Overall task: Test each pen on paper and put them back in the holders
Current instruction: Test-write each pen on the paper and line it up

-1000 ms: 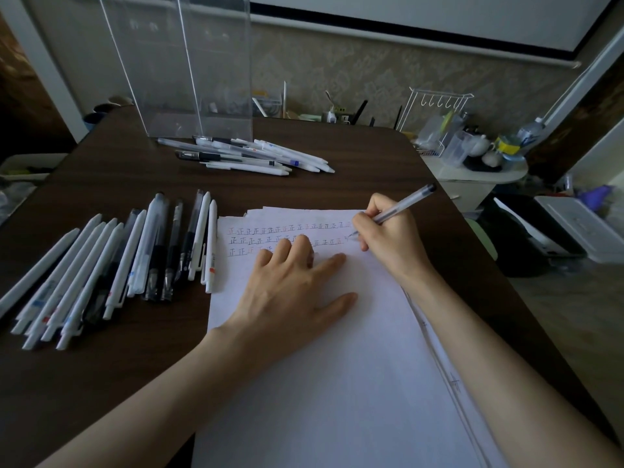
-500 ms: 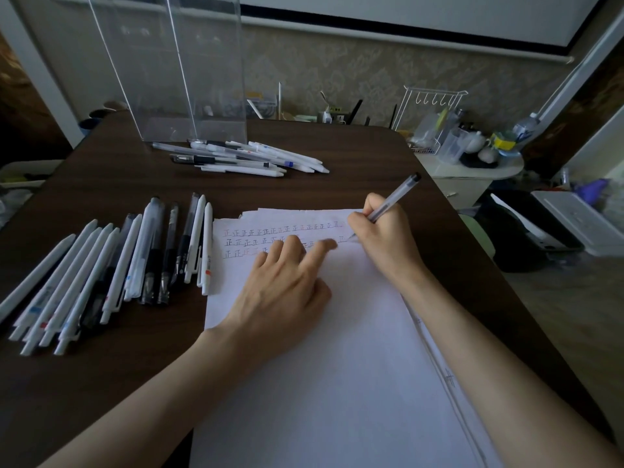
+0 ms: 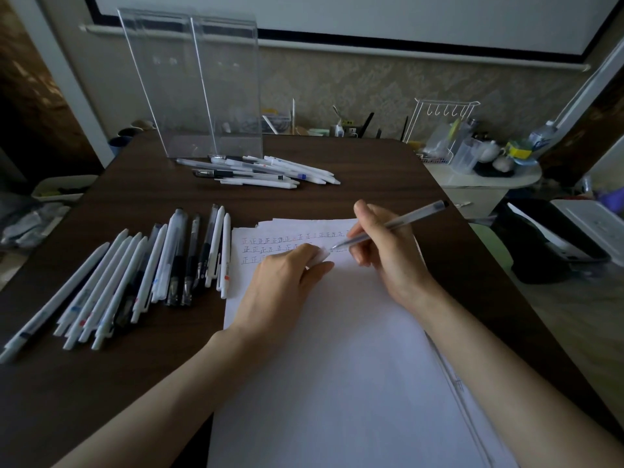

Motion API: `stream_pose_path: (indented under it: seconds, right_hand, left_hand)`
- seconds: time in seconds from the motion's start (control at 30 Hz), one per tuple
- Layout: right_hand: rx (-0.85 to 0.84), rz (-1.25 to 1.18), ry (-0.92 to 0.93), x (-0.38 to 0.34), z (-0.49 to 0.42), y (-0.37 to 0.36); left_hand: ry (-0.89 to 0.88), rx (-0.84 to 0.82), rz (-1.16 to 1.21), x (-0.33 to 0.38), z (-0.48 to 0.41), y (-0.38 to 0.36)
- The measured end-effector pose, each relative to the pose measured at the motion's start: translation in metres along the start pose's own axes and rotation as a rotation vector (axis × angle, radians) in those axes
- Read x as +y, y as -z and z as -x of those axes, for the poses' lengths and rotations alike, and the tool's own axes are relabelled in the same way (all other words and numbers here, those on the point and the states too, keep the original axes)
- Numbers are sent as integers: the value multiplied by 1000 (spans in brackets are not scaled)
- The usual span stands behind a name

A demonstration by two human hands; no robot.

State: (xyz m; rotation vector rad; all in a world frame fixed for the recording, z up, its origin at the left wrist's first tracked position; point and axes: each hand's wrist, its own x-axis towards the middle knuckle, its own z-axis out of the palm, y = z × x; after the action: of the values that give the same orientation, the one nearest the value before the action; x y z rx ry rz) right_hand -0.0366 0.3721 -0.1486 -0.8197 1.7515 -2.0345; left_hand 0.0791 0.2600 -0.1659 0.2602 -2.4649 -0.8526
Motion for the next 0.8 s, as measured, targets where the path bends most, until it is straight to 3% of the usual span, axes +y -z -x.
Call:
stream_pose_path:
  seconds: [0.3, 0.47, 0.8]
  right_hand:
    - [-78, 89, -25, 1, 3, -3]
    - [2, 12, -19, 2, 2, -13]
    - [64, 42, -15, -6, 3, -39]
  left_hand:
    - [-119, -8, 8, -4, 0, -2]
    - [-236, 19, -54, 1, 2, -3]
    - [-190, 137, -43, 2, 5, 2]
